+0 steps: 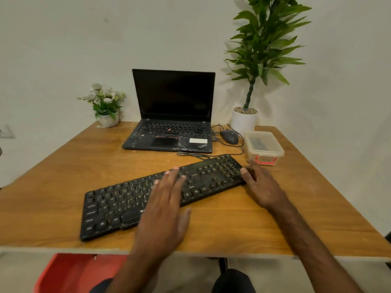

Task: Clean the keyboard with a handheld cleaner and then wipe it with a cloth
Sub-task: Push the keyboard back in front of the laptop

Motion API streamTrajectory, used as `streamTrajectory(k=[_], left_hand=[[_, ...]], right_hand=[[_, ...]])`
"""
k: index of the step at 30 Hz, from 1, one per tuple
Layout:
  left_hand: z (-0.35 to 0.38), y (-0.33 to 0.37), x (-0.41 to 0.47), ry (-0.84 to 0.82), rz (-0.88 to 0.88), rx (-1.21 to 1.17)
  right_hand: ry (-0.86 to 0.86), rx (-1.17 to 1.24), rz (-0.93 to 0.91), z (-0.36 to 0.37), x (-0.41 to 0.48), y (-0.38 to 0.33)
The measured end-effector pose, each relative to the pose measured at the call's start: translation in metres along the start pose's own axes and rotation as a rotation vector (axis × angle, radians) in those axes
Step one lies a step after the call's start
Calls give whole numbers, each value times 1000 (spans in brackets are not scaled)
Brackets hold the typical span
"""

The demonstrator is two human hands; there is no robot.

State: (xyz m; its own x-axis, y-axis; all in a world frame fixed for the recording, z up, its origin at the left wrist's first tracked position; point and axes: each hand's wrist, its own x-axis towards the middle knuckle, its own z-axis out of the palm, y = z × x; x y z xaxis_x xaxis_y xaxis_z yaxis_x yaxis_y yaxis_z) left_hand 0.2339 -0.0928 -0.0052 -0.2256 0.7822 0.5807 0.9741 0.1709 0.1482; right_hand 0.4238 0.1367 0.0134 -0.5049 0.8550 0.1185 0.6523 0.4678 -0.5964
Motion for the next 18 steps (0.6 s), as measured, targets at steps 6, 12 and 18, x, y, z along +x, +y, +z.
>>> streamTrajectory(k=[6, 12, 18], left_hand=[[-43, -86, -41, -97, -252, 34], [-63, -116, -59, -176, -635, -91], [-63, -131, -28, -72, -723, -453]], right_hand=[[-75, -88, -27, -1, -5, -8], [-113, -21, -72, 3, -12, -10], [76, 220, -49, 19, -16, -20]])
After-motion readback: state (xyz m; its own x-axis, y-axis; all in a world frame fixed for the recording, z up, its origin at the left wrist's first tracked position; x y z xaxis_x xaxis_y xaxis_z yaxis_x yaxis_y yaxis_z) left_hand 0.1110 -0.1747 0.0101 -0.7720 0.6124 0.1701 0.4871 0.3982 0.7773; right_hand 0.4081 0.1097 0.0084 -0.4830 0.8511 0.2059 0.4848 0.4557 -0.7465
